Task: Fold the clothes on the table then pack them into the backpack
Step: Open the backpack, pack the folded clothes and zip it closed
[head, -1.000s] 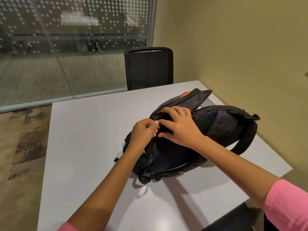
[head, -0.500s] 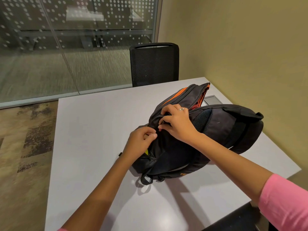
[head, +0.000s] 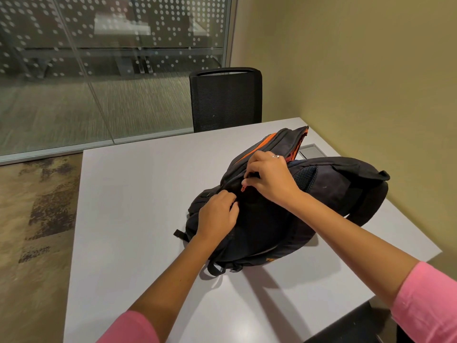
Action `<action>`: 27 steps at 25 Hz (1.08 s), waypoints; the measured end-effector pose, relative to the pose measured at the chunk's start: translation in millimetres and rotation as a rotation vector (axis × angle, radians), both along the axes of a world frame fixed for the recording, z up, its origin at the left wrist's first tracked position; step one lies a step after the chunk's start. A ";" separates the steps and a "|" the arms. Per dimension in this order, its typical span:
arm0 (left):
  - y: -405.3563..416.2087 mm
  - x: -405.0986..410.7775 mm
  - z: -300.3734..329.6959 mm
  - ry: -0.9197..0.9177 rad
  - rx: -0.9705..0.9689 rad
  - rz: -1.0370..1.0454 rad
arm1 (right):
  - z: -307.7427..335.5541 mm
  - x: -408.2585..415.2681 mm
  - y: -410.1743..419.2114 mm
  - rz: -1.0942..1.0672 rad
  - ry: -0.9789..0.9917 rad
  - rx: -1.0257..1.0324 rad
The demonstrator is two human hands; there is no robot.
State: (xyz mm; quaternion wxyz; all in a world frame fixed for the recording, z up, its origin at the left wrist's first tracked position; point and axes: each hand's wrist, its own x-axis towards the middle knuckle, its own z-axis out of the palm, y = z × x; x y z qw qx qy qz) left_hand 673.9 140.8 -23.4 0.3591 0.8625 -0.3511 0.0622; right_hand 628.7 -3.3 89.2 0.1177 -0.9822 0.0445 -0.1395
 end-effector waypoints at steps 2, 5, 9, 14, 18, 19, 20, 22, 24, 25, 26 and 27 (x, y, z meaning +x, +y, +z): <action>3.6 0.6 -3.4 -0.018 -0.027 -0.016 | 9.8 1.8 -4.4 -0.036 0.035 -0.040; 7.6 1.5 -9.8 -0.067 -0.033 -0.036 | 17.3 0.0 -6.8 -0.059 0.060 -0.104; 13.2 3.1 -19.5 -0.104 -0.006 -0.033 | 36.8 -3.5 -26.1 -0.191 -0.043 -0.132; 26.6 2.6 -33.0 -0.110 0.019 -0.037 | 62.7 -16.3 -81.7 -0.320 0.026 -0.061; 31.3 6.2 -31.4 -0.118 0.055 -0.017 | 59.3 -29.7 -84.0 -0.271 0.085 0.122; 32.8 8.3 -29.6 -0.126 0.070 0.000 | 59.4 -33.9 -80.7 -0.270 0.081 0.177; 35.0 11.6 -26.7 -0.132 0.082 0.020 | 59.9 -37.6 -76.6 -0.268 0.073 0.220; 39.5 21.2 -21.2 -0.124 0.105 0.072 | 61.4 -46.9 -62.8 -0.249 0.064 0.251; 44.4 33.8 -14.8 -0.101 0.149 0.135 | 60.0 -55.1 -43.2 -0.225 0.062 0.287; 46.7 40.7 -11.3 -0.078 0.183 0.161 | 58.2 -58.7 -31.9 -0.219 0.054 0.322; 49.0 47.9 -6.5 -0.035 0.223 0.178 | 55.4 -61.8 -20.8 -0.219 0.036 0.354; 50.8 54.8 0.6 0.023 0.275 0.181 | 52.1 -65.4 -9.7 -0.227 0.008 0.374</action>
